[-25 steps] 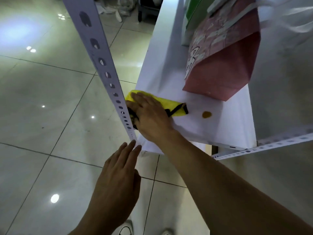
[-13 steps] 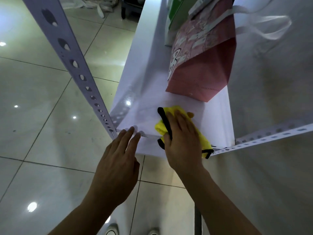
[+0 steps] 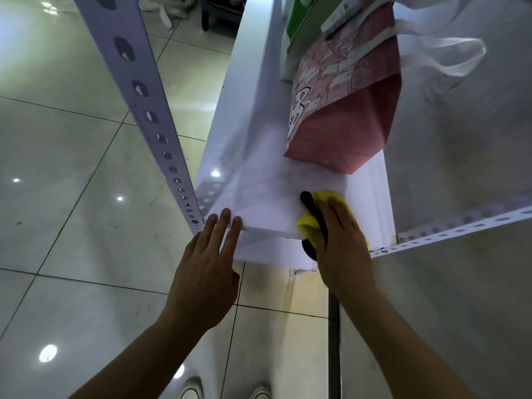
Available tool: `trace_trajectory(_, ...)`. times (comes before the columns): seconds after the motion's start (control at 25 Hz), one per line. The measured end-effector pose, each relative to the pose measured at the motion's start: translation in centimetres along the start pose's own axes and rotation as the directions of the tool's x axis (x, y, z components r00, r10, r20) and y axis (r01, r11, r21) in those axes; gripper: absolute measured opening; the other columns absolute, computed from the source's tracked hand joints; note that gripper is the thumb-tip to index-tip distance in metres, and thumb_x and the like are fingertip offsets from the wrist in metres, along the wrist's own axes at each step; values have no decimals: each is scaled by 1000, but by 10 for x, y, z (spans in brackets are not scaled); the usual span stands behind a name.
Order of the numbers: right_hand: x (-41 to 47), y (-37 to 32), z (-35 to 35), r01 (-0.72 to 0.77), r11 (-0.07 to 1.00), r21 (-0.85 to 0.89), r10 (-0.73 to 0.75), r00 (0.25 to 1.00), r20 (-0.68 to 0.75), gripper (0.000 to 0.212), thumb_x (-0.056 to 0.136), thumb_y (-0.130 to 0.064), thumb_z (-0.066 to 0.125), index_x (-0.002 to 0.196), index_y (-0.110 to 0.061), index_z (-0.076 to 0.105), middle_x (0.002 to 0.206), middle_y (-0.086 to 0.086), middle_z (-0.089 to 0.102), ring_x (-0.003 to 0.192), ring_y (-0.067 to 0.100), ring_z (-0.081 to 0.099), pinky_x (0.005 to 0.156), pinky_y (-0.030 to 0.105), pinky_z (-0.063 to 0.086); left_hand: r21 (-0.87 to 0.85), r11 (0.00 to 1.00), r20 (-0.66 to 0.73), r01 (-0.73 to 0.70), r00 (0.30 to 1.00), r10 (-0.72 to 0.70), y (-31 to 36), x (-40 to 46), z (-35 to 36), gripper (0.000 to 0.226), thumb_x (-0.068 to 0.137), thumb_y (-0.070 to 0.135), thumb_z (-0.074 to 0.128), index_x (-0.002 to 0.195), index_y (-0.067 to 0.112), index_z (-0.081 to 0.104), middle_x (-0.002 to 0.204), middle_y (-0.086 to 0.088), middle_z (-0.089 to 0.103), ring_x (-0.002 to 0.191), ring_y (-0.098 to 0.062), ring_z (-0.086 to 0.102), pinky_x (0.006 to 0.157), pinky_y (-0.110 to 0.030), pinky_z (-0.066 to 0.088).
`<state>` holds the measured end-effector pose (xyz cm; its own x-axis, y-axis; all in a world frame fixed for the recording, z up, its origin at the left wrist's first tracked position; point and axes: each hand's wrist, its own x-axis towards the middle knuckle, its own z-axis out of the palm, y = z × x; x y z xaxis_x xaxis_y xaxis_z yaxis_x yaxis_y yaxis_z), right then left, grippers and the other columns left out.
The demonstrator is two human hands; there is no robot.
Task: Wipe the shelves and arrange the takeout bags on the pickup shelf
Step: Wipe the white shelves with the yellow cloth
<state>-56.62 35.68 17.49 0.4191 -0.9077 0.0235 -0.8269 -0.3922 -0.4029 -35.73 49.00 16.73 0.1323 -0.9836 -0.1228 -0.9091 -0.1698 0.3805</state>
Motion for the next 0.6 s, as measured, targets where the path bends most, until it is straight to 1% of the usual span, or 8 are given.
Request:
trace_trajectory(0.12, 37, 2, -4, -34, 996, 83, 37, 999, -27, 53, 101, -38, 54, 153, -36, 41, 153, -2, 44, 141, 23, 41, 109, 44, 42, 16, 1000, 5, 8, 1000, -9, -1, 0, 2, 90, 94, 23, 54, 157, 17, -9, 165, -7, -15, 153, -25, -14, 126, -39, 8)
trace_trajectory(0.2, 34, 6, -2, -28, 994, 108, 35, 998, -54, 53, 103, -40, 51, 154, -38, 39, 156, -4, 40, 145, 20, 37, 110, 43, 42, 6, 1000, 2, 11, 1000, -11, -2, -1, 2, 90, 95, 26, 52, 156, 19, -15, 164, -6, -20, 152, -24, -18, 126, -39, 5)
trace_trajectory(0.24, 25, 8, 0, -26, 991, 128, 34, 998, -60, 53, 103, -36, 52, 155, -34, 39, 157, -2, 40, 146, 22, 38, 111, 45, 42, 1, 1000, 4, 15, 1000, -15, -1, -1, 2, 90, 96, 27, 51, 155, 19, -17, 164, -6, -22, 152, -24, -19, 126, -39, 3)
trace_trajectory(0.32, 8, 4, 5, 3, 997, 76, 4, 996, -94, 52, 103, -21, 52, 154, -16, 42, 158, 9, 41, 146, 32, 38, 114, 51, 39, -13, 1000, -11, 24, 1000, -24, 1, 0, 1, 89, 98, 28, 49, 156, 21, -18, 164, -5, -24, 152, -23, -19, 125, -36, -1)
trace_trajectory(0.36, 4, -8, 14, 56, 998, 11, -54, 994, -91, 53, 101, -17, 50, 153, -9, 42, 158, 14, 41, 147, 35, 36, 116, 53, 34, -27, 999, -23, 33, 999, -33, 1, -2, 0, 87, 98, 28, 49, 157, 21, -16, 164, -4, -23, 153, -23, -17, 124, -35, -1)
trace_trajectory(0.44, 6, -44, 36, 177, 981, -73, -176, 984, 20, 58, 101, -15, 46, 157, -11, 33, 161, 14, 35, 152, 33, 27, 122, 51, 23, -67, 996, -38, 59, 997, -62, 4, -10, -1, 85, 98, 24, 48, 157, 20, -12, 165, -5, -20, 154, -22, -12, 125, -34, 3)
trace_trajectory(0.52, 27, -82, 50, 324, 945, -35, -319, 941, 114, 60, 102, -17, 46, 160, -18, 28, 164, 10, 32, 154, 28, 22, 125, 45, 15, -69, 994, -46, 82, 995, -85, 3, -22, 0, 84, 97, 22, 49, 155, 14, -12, 165, -7, -17, 154, -21, -9, 126, -33, 5)
trace_trajectory(0.6, 63, -100, 52, 458, 889, -15, -452, 882, 134, 57, 103, -19, 48, 158, -17, 32, 161, 12, 36, 152, 28, 27, 127, 37, 11, -70, 992, -45, 104, 993, -107, -5, -37, 2, 85, 96, 22, 52, 156, 12, -8, 165, -6, -13, 154, -20, -7, 125, -31, 5)
